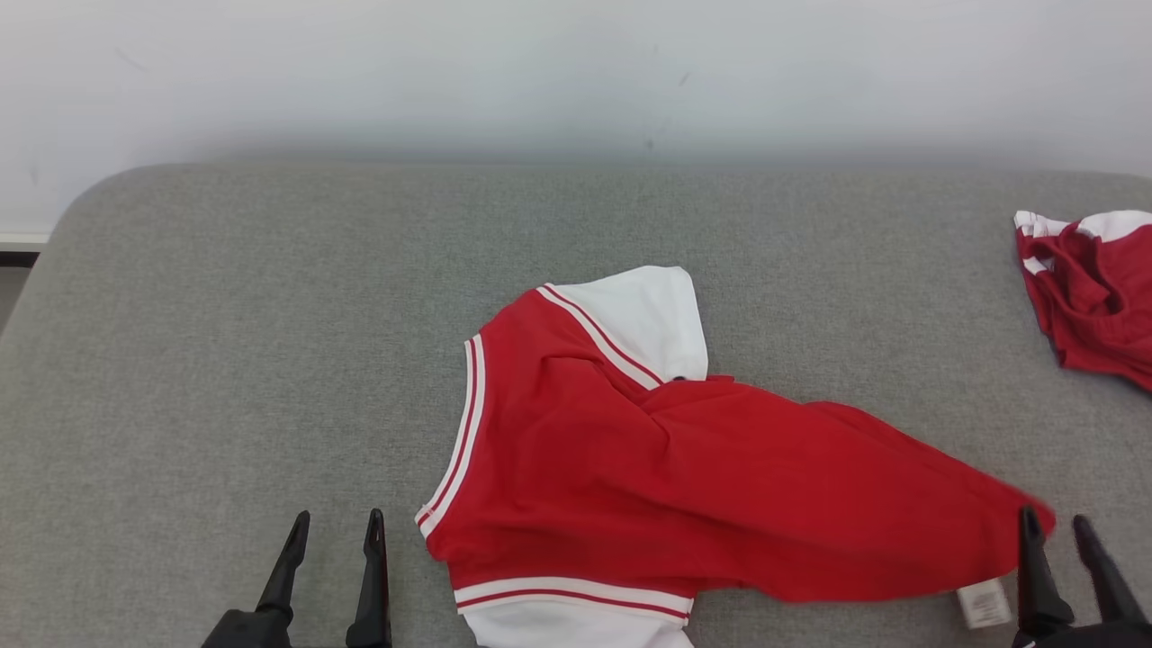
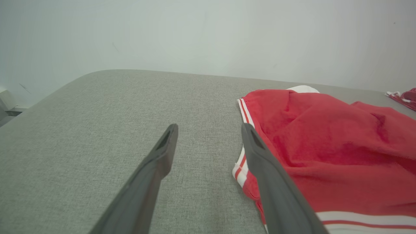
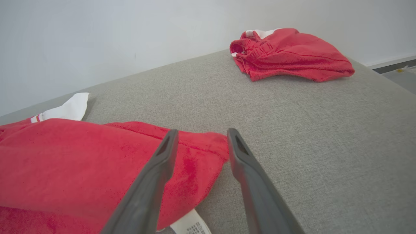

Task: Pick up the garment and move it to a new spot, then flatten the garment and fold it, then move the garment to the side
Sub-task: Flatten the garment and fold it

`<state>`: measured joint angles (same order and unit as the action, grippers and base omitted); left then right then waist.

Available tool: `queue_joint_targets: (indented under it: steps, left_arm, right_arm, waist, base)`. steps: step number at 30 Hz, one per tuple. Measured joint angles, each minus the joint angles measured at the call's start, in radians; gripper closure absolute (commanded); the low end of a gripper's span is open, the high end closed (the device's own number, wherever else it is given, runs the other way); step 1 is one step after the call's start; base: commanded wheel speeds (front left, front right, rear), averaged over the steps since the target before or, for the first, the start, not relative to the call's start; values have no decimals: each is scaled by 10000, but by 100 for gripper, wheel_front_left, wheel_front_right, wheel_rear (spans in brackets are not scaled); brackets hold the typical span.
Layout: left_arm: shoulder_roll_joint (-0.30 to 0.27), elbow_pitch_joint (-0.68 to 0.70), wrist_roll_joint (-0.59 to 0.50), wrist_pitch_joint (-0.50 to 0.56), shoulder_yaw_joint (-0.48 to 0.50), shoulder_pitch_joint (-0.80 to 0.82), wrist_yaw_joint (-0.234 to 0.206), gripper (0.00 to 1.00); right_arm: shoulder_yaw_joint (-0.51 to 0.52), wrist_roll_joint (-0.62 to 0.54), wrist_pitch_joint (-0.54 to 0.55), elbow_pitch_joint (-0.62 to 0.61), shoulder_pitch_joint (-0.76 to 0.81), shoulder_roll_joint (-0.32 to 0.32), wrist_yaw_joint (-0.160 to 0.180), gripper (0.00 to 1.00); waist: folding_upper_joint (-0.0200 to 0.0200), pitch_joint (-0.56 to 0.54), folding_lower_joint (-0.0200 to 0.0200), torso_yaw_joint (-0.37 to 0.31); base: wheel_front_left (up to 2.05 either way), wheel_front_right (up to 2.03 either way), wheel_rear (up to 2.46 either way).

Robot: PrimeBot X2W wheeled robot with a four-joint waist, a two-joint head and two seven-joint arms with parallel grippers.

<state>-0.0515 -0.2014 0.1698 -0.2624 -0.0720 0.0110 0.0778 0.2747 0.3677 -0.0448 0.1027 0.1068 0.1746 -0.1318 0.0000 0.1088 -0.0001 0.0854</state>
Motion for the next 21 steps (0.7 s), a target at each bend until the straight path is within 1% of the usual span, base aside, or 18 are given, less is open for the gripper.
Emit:
queue_joint_targets:
  steps: [4,10,13,17,21]
  left_arm:
    - [0,-58,-15,-2,4,3,17,0]
    - [0,-92,-86,-2,44,-43,61,0]
    - [2,-109,-105,0,36,-84,100,0]
    - [2,-104,-128,-2,10,-99,113,0]
    - [2,-117,-171,-2,-71,-84,178,0]
  right_arm:
    - [102,-282,169,-477,-81,-203,0,0]
    - [-127,-606,644,-435,-446,-17,0,0]
    - [-259,-711,817,136,-864,320,0,0]
    - [-360,-752,897,1398,-1524,943,0,0]
    - [-462,-694,431,2272,-2026,1287,0,0]
  waist:
    - [-1,-148,0,94]
    - [-1,-362,-1,224]
    - [0,-452,0,323]
    - [-1,-491,0,477]
    - [0,-455,1,670]
  base:
    - [0,0,0]
    - [0,0,0]
    - [0,0,0]
    - [0,0,0]
    - [0,0,0]
